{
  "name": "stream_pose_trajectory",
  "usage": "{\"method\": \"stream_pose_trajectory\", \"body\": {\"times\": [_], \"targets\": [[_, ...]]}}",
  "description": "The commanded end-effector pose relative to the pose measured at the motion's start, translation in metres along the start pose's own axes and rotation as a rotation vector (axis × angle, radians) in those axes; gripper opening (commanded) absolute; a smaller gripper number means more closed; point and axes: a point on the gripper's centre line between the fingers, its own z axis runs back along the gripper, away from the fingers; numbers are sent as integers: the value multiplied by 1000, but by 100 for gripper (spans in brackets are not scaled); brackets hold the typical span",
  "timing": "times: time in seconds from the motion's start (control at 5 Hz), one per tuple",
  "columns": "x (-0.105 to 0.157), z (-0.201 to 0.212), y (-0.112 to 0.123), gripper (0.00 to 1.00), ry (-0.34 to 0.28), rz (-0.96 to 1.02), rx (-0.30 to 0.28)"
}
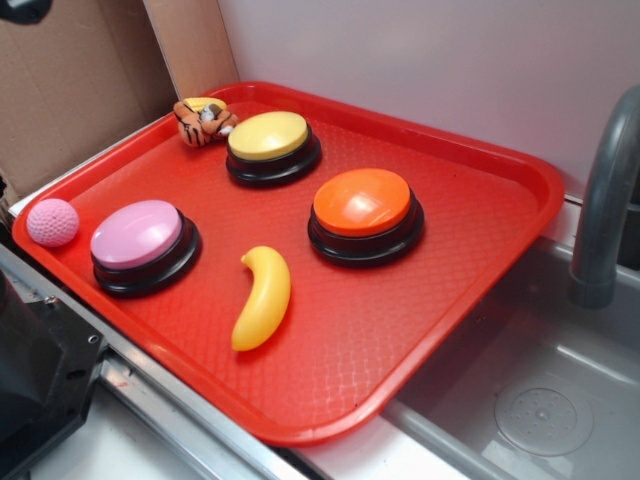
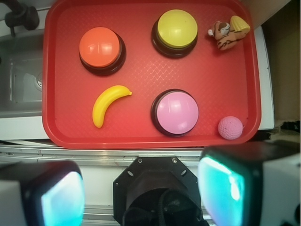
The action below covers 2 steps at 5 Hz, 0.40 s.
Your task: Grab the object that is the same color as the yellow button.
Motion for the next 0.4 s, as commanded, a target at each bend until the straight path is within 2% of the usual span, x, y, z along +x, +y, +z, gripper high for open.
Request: {"method": "stream_pose_trajectory", "body": {"times": [0.0,0.2], "targets": [[0,0,0,100,0,0,0],[4,-10,-10,100,-11,38,-29]]}}
